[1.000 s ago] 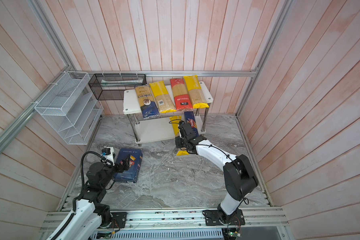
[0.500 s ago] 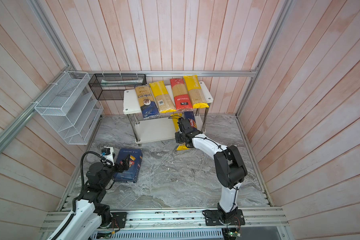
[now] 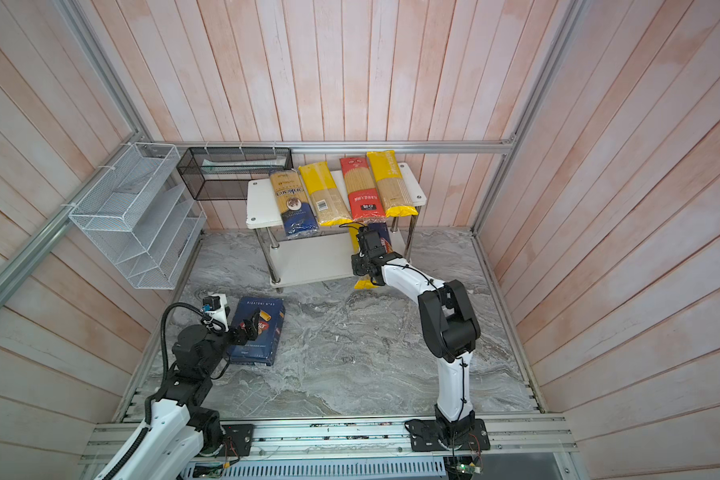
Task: Place and organize the pasta boxes and bags onto the shelf
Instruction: 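Lower the yellow Pastatime bag onto the lower shelf beside the Barilla box, then open the right gripper and withdraw it toward the rigatoni box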
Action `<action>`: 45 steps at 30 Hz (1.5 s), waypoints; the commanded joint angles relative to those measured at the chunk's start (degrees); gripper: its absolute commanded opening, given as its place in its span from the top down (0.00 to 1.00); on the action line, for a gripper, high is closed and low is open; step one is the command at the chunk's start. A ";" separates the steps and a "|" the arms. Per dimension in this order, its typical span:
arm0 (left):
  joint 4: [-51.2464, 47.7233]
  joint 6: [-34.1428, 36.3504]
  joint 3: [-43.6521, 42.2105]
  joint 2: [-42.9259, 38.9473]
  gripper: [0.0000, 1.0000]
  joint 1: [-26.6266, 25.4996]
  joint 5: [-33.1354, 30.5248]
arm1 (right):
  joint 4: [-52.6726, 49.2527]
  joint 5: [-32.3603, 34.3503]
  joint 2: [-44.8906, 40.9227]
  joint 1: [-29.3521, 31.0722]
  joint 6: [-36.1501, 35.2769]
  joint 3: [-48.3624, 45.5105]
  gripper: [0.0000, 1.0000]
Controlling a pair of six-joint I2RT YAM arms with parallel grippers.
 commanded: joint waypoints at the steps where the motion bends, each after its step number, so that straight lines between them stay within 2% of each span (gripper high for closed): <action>1: -0.65 -0.06 0.47 -0.67 0.00 0.23 -2.14 | 6.38 1.05 -0.34 -0.52 0.06 4.00 1.00; 9: -1.11 -0.24 -0.29 -2.89 0.00 0.25 -2.78 | 8.38 1.22 -2.08 -0.72 0.91 0.64 0.62; 13: -1.12 -0.11 -0.28 -3.06 0.00 0.24 -2.54 | 6.85 0.78 -2.02 -0.81 1.47 1.02 0.54; 23: -0.92 0.24 -0.22 -2.49 0.00 0.25 -1.80 | 6.78 0.87 -7.11 -0.80 2.12 -5.27 0.50; 27: -1.00 0.04 -0.22 -2.81 0.00 0.23 -2.14 | 7.04 -2.50 -10.90 -0.70 3.72 -10.24 0.49; 35: -1.30 -0.18 -0.15 -2.80 0.00 0.57 -1.99 | 12.31 -6.20 -23.69 1.08 8.20 -26.14 0.47; 43: -9.67 -5.19 4.65 -0.87 0.00 1.53 -5.08 | 11.25 -13.08 -37.54 3.65 5.39 -35.09 0.46; 45: -12.67 -7.11 7.07 0.94 0.01 3.23 -3.32 | 11.55 -14.17 -39.99 4.75 4.74 -36.95 0.46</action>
